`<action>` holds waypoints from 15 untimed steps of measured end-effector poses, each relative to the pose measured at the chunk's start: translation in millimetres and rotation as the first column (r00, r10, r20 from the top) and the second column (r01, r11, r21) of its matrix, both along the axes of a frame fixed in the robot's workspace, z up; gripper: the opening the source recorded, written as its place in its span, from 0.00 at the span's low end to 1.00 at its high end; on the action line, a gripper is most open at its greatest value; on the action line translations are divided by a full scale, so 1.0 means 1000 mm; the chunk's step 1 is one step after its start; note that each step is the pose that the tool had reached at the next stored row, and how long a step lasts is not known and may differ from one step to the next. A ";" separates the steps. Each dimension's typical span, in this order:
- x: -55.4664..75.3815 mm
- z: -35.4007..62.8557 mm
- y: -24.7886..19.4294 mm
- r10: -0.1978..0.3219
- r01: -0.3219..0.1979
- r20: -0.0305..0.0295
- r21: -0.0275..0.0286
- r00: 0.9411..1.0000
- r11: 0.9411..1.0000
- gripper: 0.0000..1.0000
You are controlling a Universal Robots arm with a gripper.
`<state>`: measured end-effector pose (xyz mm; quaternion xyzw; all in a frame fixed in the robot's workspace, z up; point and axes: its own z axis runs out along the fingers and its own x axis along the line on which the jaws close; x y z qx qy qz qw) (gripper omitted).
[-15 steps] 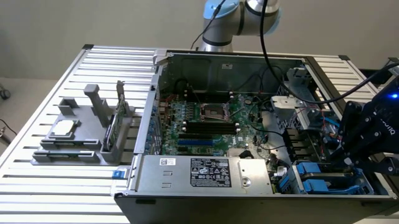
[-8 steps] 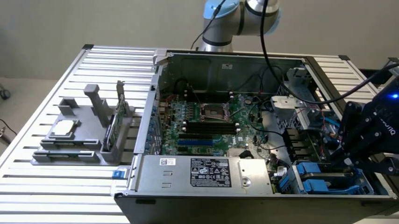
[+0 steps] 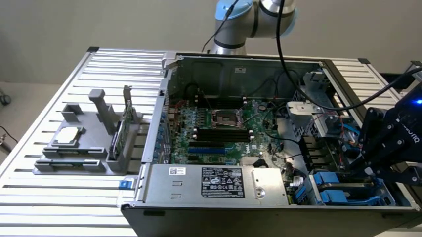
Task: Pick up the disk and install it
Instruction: 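Insert the first disk wire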
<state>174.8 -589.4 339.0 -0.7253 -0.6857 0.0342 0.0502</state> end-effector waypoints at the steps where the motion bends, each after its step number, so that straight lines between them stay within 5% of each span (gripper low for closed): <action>1: 0.000 -0.0002 0.0000 0.000 0.000 -0.001 0.000 1.000 1.000 0.16; 15: 0.002 -0.0010 0.0000 -0.006 0.006 -0.010 0.000 1.000 1.000 0.16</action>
